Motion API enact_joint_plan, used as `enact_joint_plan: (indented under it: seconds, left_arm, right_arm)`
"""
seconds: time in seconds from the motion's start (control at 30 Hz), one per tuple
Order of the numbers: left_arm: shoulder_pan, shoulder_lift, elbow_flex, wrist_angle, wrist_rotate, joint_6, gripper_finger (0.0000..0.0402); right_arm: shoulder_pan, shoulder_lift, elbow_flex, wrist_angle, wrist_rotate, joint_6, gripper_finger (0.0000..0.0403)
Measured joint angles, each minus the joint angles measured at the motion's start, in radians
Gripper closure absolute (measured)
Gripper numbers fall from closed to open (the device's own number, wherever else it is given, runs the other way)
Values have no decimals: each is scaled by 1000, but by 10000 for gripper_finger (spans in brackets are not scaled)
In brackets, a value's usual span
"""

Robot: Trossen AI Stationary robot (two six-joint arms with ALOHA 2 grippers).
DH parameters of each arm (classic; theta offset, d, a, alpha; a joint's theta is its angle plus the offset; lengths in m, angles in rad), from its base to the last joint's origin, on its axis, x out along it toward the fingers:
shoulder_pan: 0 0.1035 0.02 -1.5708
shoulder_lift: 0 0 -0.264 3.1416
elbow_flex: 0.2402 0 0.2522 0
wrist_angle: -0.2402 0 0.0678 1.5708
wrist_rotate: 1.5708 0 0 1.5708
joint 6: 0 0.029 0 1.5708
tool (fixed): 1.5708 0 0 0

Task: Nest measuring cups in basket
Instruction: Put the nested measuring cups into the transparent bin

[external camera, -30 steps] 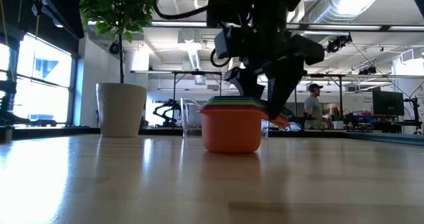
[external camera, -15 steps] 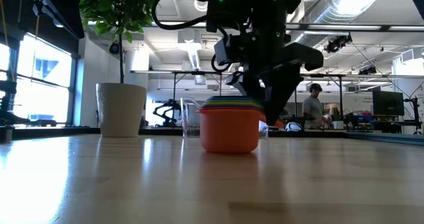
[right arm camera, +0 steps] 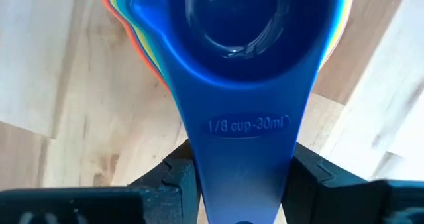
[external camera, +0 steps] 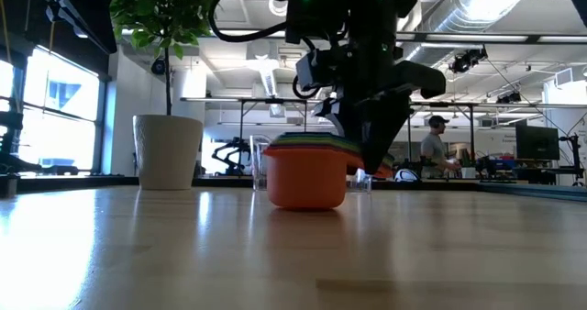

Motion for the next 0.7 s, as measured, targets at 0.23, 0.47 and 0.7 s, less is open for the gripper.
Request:
enact_joint_plan:
  seconds: [0.23,0.47,0.7]
  left_arm:
    - [0,0,0,0,0,0,392]
    - [0,0,0,0,-1,0,392]
    - [0,0,0,0,-1,0,392]
  right_arm:
    - [0,0,0,4,40,60,271]
    - [-12,0,0,18,119,182,271]
    - [-33,0,0,31,142,339,272]
